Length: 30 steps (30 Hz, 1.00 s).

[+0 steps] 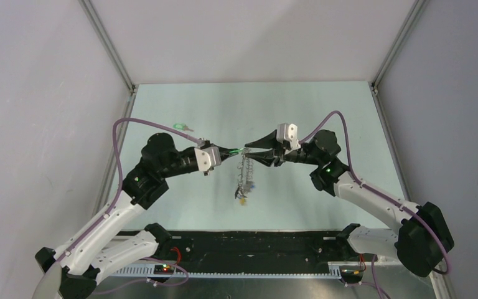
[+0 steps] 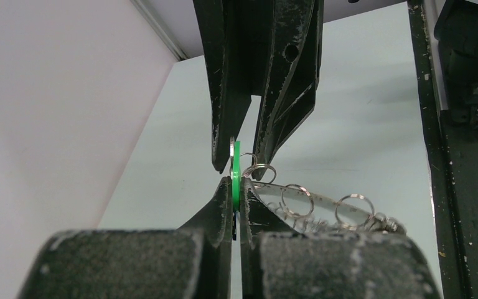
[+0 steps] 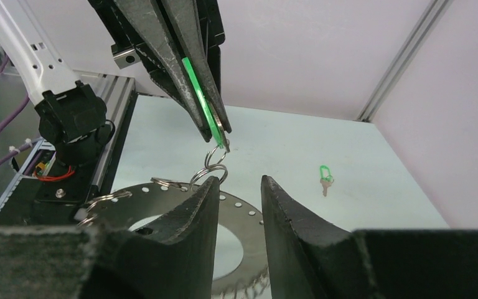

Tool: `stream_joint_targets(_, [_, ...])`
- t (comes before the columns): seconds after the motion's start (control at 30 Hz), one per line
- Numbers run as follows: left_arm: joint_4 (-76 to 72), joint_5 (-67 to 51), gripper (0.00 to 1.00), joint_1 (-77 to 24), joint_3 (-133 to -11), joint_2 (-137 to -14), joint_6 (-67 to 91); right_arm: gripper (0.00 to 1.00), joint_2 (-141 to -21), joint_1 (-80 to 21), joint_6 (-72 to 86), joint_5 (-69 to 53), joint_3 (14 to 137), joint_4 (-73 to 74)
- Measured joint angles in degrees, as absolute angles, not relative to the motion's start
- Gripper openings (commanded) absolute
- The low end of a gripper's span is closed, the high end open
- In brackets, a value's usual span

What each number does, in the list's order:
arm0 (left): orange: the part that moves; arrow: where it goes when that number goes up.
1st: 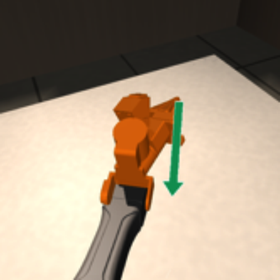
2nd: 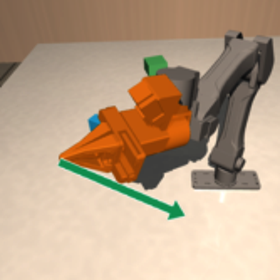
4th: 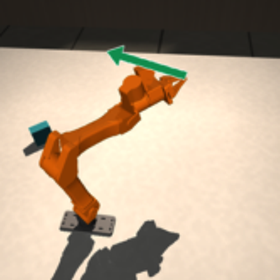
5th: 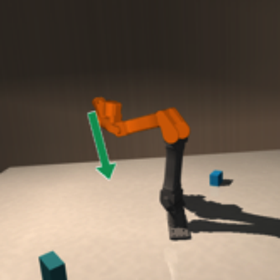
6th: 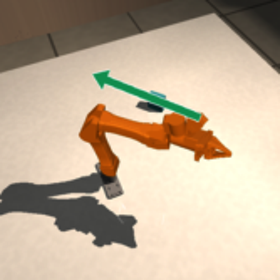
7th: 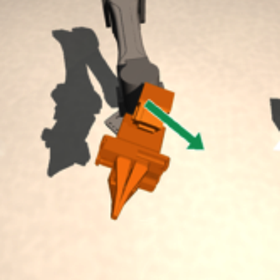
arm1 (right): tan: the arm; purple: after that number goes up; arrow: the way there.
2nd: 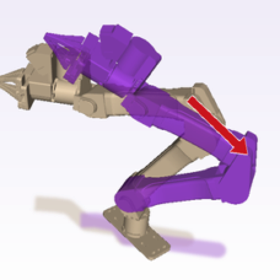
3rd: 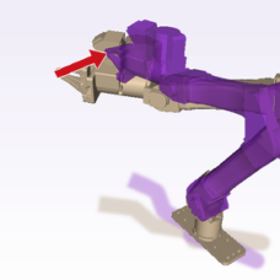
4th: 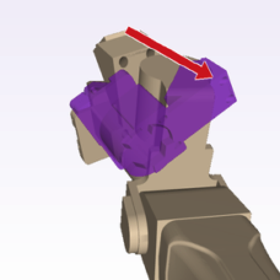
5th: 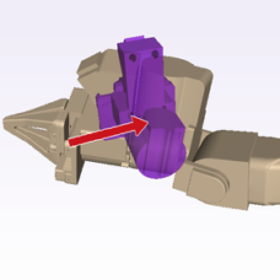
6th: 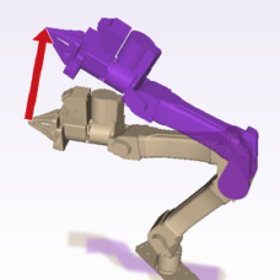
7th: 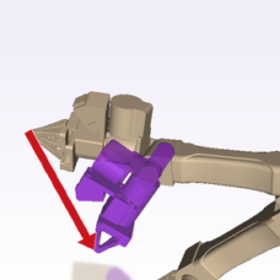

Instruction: Remove the keys from the keyring

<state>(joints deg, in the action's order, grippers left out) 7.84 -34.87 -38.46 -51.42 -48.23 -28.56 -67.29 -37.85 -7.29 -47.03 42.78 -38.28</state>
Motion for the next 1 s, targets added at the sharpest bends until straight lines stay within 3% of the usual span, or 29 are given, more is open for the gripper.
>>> stream_joint_targets(0.67, [7.84, -36.36, 0.00, -38.46, -51.42, -48.18, -28.56, 0.32, -68.64, -39.27, -9.13, -48.95, 43.83, -37.10])
stream_joint_targets(0.87, [7.84, -36.38, 0.00, -38.46, -51.42, -48.16, -28.56, 0.23, -68.60, -39.27, -9.52, -48.97, 44.03, -36.99])
stream_joint_targets(1.0, [7.84, -36.27, 0.00, -38.46, -51.42, -47.97, -28.56, 0.05, -68.31, -39.27, -10.02, -48.97, 44.07, -36.32])
